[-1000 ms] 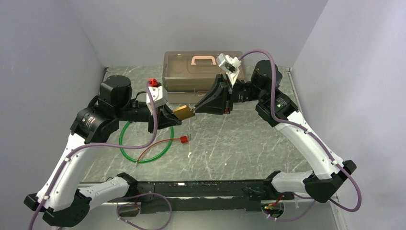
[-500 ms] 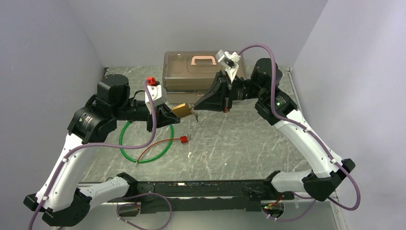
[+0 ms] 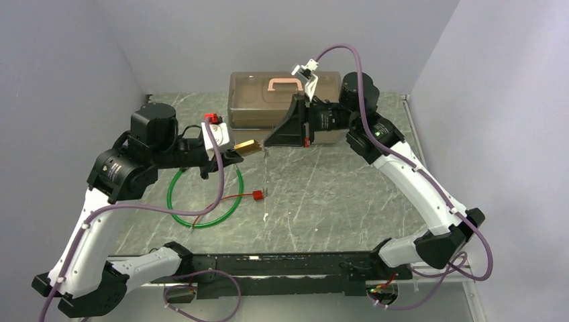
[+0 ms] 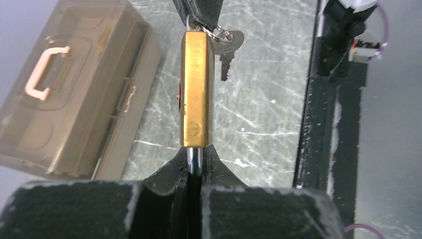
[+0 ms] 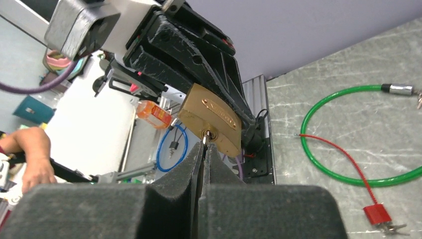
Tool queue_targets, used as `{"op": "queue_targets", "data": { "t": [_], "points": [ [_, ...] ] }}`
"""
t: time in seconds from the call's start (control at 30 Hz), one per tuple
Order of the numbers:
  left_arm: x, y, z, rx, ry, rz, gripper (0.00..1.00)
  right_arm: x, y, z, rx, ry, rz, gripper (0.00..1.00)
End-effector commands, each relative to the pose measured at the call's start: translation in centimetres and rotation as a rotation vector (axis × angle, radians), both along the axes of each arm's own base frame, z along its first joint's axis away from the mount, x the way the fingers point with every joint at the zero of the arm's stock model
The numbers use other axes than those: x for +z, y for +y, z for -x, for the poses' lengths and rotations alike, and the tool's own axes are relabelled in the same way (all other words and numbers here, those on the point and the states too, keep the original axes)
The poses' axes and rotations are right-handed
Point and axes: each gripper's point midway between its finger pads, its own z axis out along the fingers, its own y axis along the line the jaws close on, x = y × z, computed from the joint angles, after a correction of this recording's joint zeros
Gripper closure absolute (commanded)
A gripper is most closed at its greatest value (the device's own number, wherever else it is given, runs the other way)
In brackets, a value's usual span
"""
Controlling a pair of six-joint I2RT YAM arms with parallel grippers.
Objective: Unlock with the key
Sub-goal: Unlock the lock.
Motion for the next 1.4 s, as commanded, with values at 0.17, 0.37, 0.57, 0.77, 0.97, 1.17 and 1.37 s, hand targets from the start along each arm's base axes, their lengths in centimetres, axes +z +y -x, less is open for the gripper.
{"op": "queue_targets", "data": {
  "t": [0.17,0.37,0.57,0.77,0.97,1.17,1.37],
  "points": [
    [4.2,-0.2,-1.7,-0.007,-0.372,0.017,1.00,-1.4,1.5,-1.9,-0.072,0.174,0.074,1.00],
    [3.9,0.1,-1.9,0.000,-0.468,-0.027,1.00,-1.3,1.6,-2.1,-0.080,0.195,0.068,1.00],
    [3.7,0.3,-2.0,0.000,-0.518,-0.060,1.00,-1.2,1.6,-2.0,-0.065,0.215,0.056,1.00],
    [2.7,0.2,-1.2,-0.017,-0.418,-0.064,1.00,0.6,0.0,-2.3,-0.132,0.055,0.049,0.66],
    [2.8,-0.4,0.2,-0.054,-0.296,-0.027,1.00,3.2,-1.7,-2.5,-0.186,-0.120,-0.006,0.46],
    [2.8,-0.7,0.9,-0.077,-0.237,-0.017,1.00,4.0,-2.5,-1.5,-0.169,-0.239,-0.035,0.37],
    [3.1,-1.1,1.5,-0.105,-0.198,-0.006,1.00,2.4,-2.3,0.5,-0.033,-0.308,-0.064,0.37]
  ]
}}
